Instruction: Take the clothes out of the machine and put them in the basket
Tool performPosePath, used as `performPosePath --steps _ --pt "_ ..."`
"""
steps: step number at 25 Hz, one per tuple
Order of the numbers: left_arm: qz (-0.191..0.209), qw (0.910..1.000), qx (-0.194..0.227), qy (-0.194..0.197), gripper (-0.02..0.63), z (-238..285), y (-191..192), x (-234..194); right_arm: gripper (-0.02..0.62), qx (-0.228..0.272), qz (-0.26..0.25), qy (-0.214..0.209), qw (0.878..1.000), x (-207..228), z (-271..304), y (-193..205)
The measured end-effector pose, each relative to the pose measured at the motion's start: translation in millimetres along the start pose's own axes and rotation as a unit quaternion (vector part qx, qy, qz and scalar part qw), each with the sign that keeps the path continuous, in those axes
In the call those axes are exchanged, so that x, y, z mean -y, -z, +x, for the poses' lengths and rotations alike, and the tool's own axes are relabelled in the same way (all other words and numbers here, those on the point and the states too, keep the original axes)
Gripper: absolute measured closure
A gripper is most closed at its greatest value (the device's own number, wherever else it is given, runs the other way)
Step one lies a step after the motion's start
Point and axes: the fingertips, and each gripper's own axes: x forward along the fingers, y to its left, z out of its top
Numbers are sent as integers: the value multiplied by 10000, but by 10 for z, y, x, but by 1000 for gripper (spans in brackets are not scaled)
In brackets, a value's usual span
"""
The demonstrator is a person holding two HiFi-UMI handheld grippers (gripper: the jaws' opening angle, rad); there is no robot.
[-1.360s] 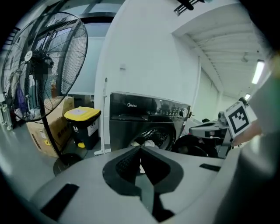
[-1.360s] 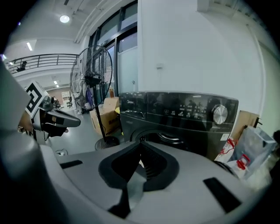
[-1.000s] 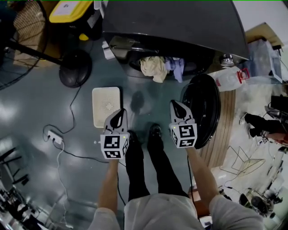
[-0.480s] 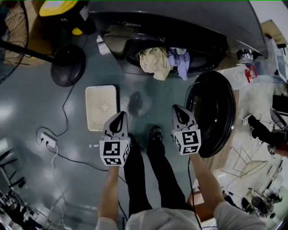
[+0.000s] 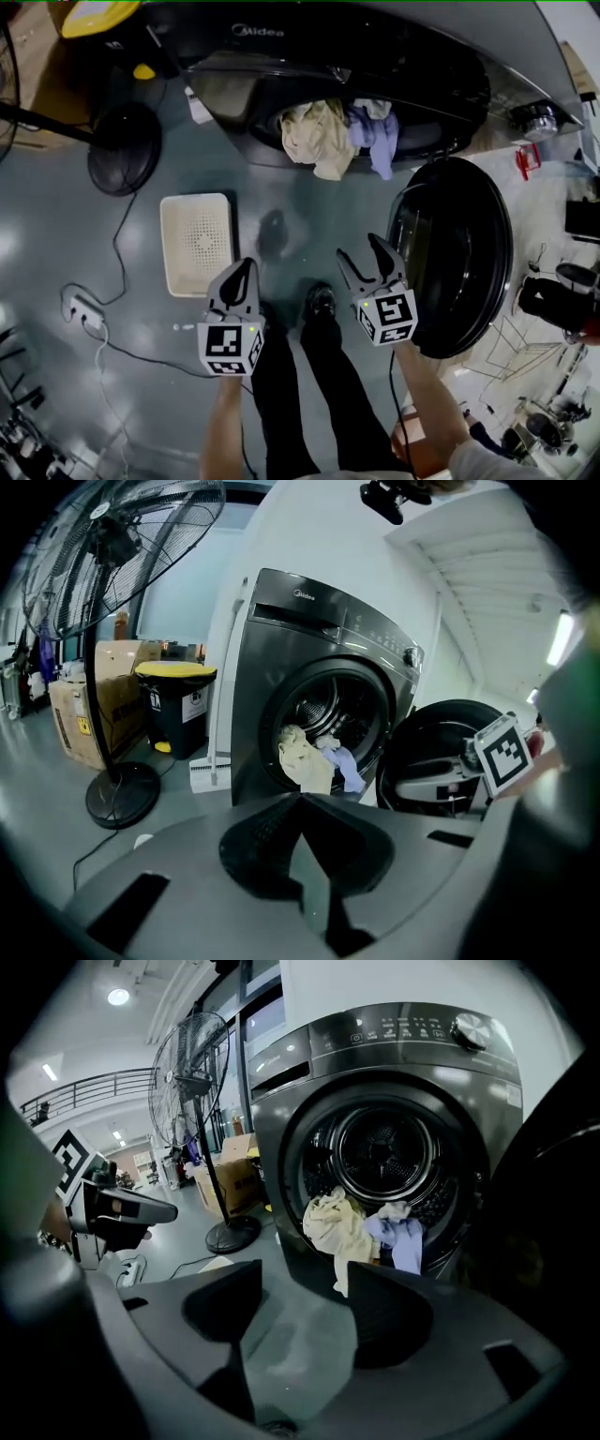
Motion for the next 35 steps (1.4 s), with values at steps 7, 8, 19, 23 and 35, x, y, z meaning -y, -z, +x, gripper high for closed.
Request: performPosePath --steps 7,8,19,23,35 --pt "-41 9999 -64 113 586 79 163 56 196 -163 133 102 9997 76 192 164" --pt "-45 9999 -64 115 586 80 157 55 195 -181 152 89 9997 76 222 166" --pt "-181 9997 99 108 587 188 20 -83 189 50 445 281 9986 332 980 -140" --pt "-199 9997 106 103 586 212 42 -129 189 -18 437 122 9990 405 1391 -333" --pt "-418 9991 -85 21 586 204 309 -334 187 -500 439 195 9976 767 2296 -476"
